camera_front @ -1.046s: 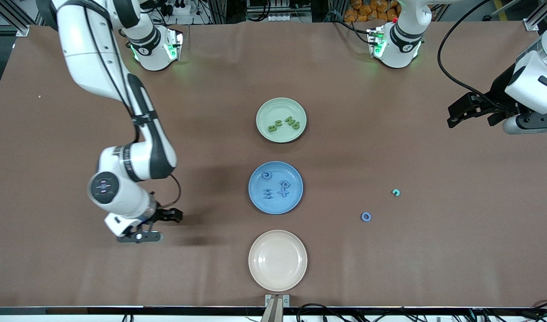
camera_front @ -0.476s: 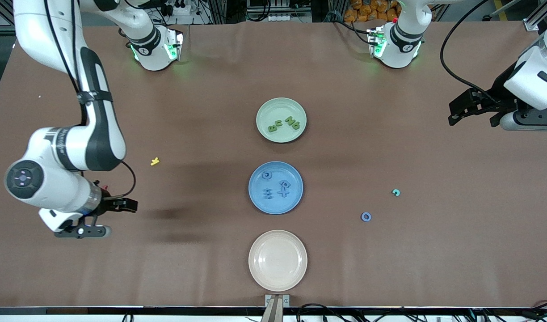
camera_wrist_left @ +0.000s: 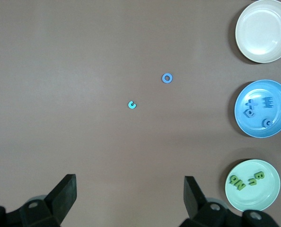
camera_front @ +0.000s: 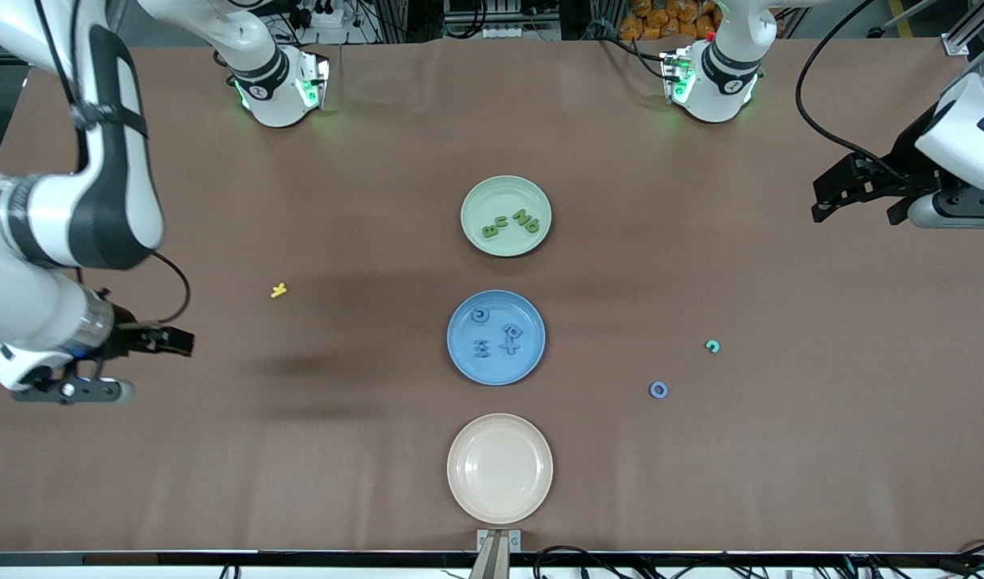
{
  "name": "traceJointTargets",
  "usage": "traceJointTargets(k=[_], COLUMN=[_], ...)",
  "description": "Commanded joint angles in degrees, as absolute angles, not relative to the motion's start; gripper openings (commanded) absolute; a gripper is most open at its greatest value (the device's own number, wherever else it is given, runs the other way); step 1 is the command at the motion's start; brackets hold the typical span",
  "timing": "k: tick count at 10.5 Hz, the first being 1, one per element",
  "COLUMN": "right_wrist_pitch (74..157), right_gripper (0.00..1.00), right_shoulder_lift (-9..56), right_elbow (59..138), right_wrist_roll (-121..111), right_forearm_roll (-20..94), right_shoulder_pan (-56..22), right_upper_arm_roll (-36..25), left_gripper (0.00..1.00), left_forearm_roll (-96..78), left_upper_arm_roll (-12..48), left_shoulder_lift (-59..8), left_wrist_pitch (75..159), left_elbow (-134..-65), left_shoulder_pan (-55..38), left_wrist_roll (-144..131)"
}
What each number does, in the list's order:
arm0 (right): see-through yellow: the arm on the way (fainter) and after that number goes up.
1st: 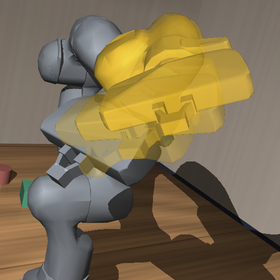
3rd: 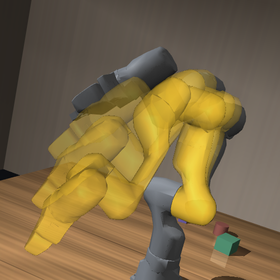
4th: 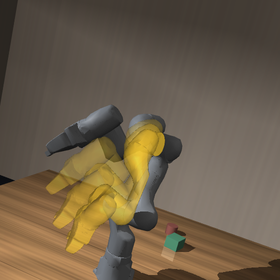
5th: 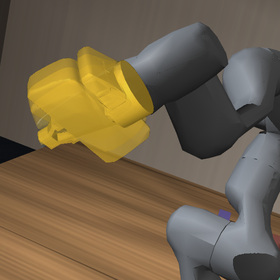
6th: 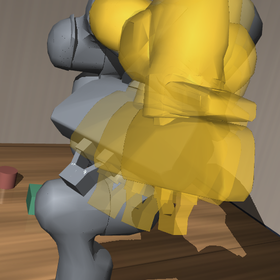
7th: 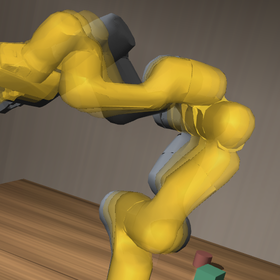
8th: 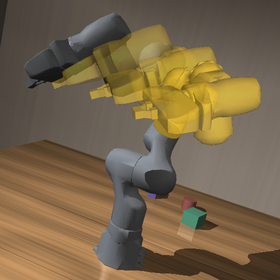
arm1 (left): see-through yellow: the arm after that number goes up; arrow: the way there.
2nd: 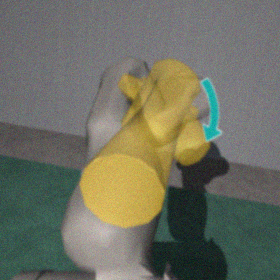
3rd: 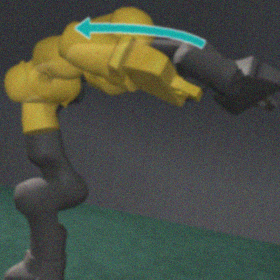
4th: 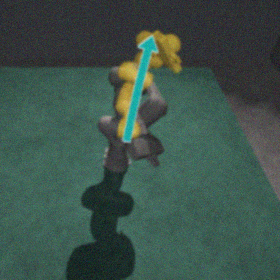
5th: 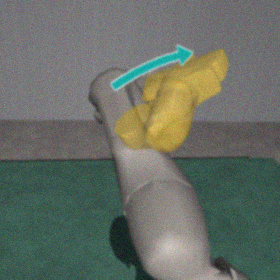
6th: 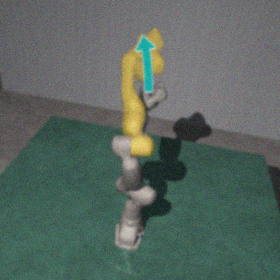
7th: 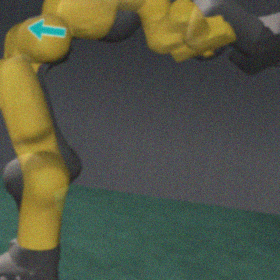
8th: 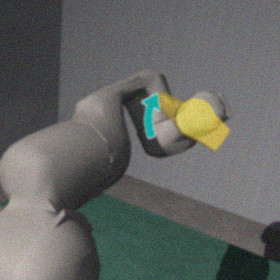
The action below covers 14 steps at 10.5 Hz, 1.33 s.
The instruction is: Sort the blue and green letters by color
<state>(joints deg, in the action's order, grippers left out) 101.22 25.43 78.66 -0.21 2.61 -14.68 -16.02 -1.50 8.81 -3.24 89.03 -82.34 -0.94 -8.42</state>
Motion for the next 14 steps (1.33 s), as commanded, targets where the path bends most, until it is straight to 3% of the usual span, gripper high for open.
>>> traceJointTargets(k=[1, 7, 11, 14], right_wrist_pitch=[94.2, 82.4, 81.8, 82.6], right_gripper=[1.0, 1.0, 1.0, 1.0], right_shoulder_lift=[16.5, 5.9, 3.3, 4.0], right_elbow=[80.7, 80.7, 80.6, 80.1], right_wrist_roll=[-0.6, 0.1, 1.5, 1.5], right_forearm_roll=[0.0, 0.1, -2.6, -3.6], right_shoulder_pan=[-13.2, -7.5, -4.3, -4.1], right_upper_arm_roll=[-15.3, -14.6, -9.5, -9.6], left_gripper=[1.0, 1.0, 1.0, 1.0], left_forearm_roll=[-1.1, 1.4, 3.0, 2.2], left_upper_arm_roll=[9.0, 9.1, 9.1, 10.0], left_shoulder_lift=[-2.8, -2.8, -2.8, -2.8], left_wrist_pitch=[88.1, 88.9, 89.9, 89.9], left_elbow=[-81.9, -81.8, -81.8, -81.8], left_shoulder_pan=[-1.1, -1.3, -1.6, -1.3], left_wrist_roll=[-7.5, -7.2, -7.5, -7.7])
